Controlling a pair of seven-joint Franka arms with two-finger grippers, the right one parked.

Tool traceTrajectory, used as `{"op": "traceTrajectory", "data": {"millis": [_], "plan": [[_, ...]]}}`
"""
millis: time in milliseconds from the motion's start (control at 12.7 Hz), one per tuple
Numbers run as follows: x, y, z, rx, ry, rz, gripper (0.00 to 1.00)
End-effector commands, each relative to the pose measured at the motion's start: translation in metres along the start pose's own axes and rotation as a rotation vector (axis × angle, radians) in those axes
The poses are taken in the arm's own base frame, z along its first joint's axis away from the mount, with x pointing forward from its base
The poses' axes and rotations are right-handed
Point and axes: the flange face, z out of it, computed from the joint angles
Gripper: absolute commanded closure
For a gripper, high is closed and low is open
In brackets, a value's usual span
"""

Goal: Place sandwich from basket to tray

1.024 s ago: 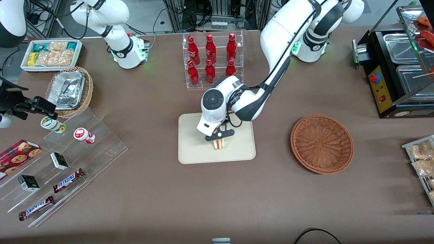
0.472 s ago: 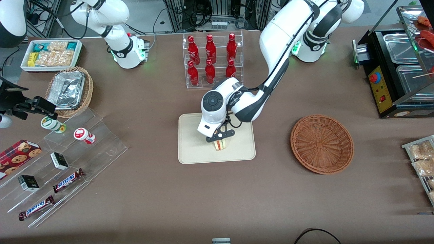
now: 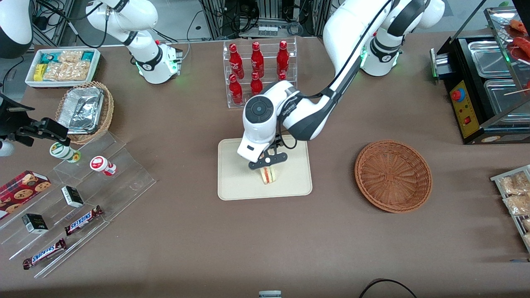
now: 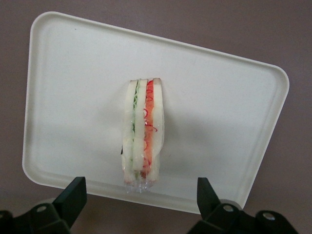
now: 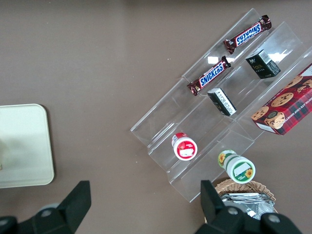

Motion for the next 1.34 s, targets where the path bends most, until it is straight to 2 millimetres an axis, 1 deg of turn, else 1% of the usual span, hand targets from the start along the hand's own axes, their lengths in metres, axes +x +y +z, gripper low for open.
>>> {"op": "traceTrajectory", "data": {"millis": [0, 79, 157, 236, 315, 394, 472, 551, 630, 1024, 1181, 1260], "plan": [[0.0, -0.013, -0.027, 0.042, 0.01, 0.108, 0.0], [0.014, -0.029, -0.032, 0.078, -0.014, 0.096, 0.0], [0.035, -0.049, -0.044, 0.086, -0.029, 0.071, 0.0], [0.05, -0.068, -0.058, 0.094, -0.043, 0.103, 0.0], [0.051, -0.082, -0.07, 0.102, -0.072, 0.156, 0.0], [0.067, -0.103, -0.077, 0.109, -0.092, 0.173, 0.0], [0.075, -0.121, -0.078, 0.118, -0.098, 0.179, 0.0], [0.085, -0.138, -0.086, 0.116, -0.09, 0.17, 0.0], [0.107, -0.17, -0.094, 0.113, -0.097, 0.168, 0.0], [0.133, -0.298, -0.132, 0.095, -0.118, 0.36, 0.0], [0.132, -0.338, -0.145, 0.093, -0.115, 0.402, 0.0], [0.132, -0.36, -0.155, 0.091, -0.114, 0.425, 0.0]]}}
